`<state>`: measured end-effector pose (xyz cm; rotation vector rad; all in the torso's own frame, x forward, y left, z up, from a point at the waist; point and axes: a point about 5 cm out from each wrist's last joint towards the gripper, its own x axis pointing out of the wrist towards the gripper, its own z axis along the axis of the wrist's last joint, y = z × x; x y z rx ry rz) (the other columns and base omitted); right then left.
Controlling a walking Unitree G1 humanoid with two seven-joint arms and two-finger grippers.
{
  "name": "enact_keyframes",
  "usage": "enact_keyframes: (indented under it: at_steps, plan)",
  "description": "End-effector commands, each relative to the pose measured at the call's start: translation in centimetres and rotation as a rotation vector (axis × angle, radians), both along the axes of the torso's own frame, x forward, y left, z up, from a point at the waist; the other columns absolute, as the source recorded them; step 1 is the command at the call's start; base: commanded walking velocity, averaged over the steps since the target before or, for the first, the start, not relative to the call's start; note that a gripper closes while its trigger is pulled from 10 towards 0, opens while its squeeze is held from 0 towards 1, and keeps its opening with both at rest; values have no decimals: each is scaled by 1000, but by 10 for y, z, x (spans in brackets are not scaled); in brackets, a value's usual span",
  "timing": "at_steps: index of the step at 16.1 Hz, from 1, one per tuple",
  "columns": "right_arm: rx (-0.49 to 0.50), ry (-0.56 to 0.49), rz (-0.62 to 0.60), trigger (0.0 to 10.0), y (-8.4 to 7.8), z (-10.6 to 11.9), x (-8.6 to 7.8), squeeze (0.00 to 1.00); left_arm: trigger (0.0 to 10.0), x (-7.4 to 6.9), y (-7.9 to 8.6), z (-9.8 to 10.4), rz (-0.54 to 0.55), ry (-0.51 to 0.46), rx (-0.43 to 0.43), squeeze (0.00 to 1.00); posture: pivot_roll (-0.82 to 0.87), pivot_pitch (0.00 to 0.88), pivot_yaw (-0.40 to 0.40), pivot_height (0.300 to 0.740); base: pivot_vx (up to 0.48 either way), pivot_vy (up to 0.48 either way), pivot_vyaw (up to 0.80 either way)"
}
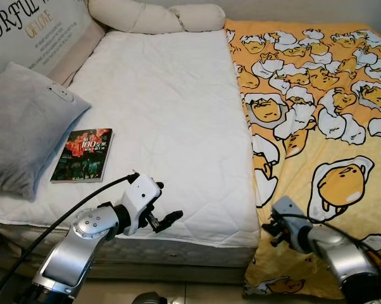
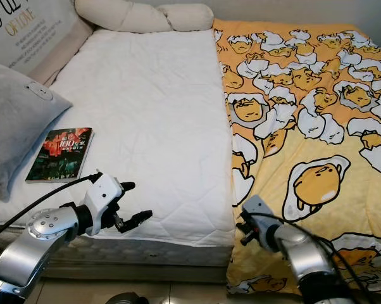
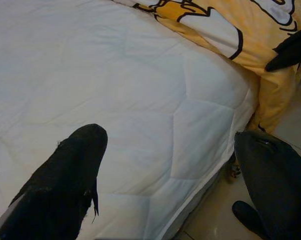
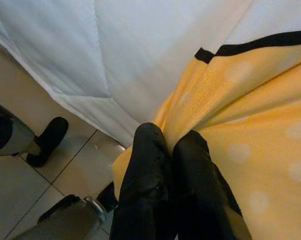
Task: Clean up the room
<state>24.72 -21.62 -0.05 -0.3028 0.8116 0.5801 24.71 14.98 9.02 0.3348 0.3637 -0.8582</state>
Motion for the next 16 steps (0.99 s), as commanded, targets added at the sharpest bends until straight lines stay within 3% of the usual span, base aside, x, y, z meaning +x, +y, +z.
enact_keyframes:
  at_steps: [1, 2, 4, 5, 8, 10, 11, 13, 16]
  plan:
    - [34, 60, -49, 10000, 10, -14, -11, 0, 10000, -1, -1, -1, -12, 0, 13, 0, 89, 0, 32, 740, 0, 0, 0]
    - [35, 77, -76, 10000, 10, -17, -12, 1000, 10000, -1, -1, -2, -14, 0, 16, 0, 92, 0, 31, 740, 0, 0, 0]
    - [25, 73, -87, 10000, 14, -17, -16, 1000, 10000, -2, 1, -3, -7, 1, 22, 0, 92, 0, 29, 740, 0, 0, 0]
    - [126, 32, -133, 10000, 20, -8, -12, 1000, 10000, -2, 2, -5, 23, -2, 3, 0, 91, 0, 28, 740, 0, 0, 0]
    - [160, -41, -114, 10000, 19, 12, -10, 1000, 10000, 6, 7, -6, 180, -63, -51, 0, 81, 0, 27, 740, 0, 0, 0]
    - [234, -303, -225, 10000, 17, 55, 12, 1000, 10000, 19, 11, 2, 403, -180, -118, 0, 64, 0, 29, 740, 0, 0, 0]
    - [263, -428, -288, 10000, 18, 74, 23, 1000, 10000, 24, 11, 6, 476, -205, -158, 0, 63, 0, 30, 740, 0, 0, 0]
    - [225, -598, -360, 10000, 29, 91, 36, 1000, 10000, 30, 5, 10, 544, -230, -206, 0, 53, 0, 31, 740, 0, -412, 0]
    - [207, -672, -430, 10000, 44, 96, 38, 1000, 10000, 33, 5, 6, 602, -247, -190, 0, 55, 0, 21, 740, 0, -480, 0]
